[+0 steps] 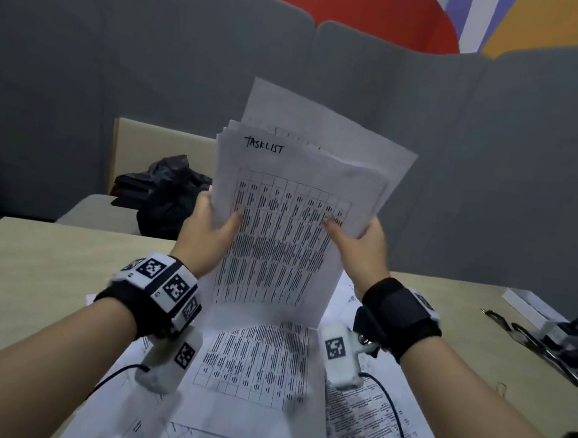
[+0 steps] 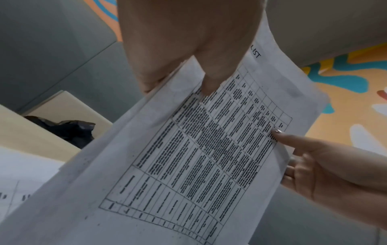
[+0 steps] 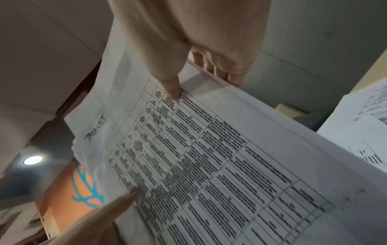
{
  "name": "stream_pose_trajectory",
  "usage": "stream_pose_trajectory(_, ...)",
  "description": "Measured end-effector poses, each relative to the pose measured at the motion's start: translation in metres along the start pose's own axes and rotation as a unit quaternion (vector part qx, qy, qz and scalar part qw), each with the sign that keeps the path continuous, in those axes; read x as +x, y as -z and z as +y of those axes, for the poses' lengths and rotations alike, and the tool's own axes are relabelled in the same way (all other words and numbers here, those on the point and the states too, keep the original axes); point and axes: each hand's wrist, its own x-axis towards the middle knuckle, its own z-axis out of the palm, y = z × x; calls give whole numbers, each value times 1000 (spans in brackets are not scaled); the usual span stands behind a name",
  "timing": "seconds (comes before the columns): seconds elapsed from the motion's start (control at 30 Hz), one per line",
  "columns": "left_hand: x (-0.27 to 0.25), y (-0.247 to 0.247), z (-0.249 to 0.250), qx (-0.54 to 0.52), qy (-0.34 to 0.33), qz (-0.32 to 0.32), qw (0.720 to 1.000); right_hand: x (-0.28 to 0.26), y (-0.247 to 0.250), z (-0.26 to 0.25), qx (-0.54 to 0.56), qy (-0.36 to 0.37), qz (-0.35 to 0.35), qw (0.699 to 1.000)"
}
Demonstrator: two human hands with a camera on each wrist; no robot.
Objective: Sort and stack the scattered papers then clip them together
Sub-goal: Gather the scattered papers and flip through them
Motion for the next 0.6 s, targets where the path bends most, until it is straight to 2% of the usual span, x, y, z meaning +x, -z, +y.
stream_pose_trajectory(0.2,6,-5,-10,21,63,-12,998,-2,-8,13,-37,-19,84,996)
stream_pose_trajectory(0.4,8,-8,-20,22,80,-5,997,0,-11,26,-99,-50,43,993)
stream_pose_trajectory(0.5,12,-3,-30,20,94,-33,995,2,-15,33,-138,-84,1,987)
stream_pose_trajectory(0.6,15,-1,-35,5,78,-40,996,2,-19,32,-148,-66,2,987)
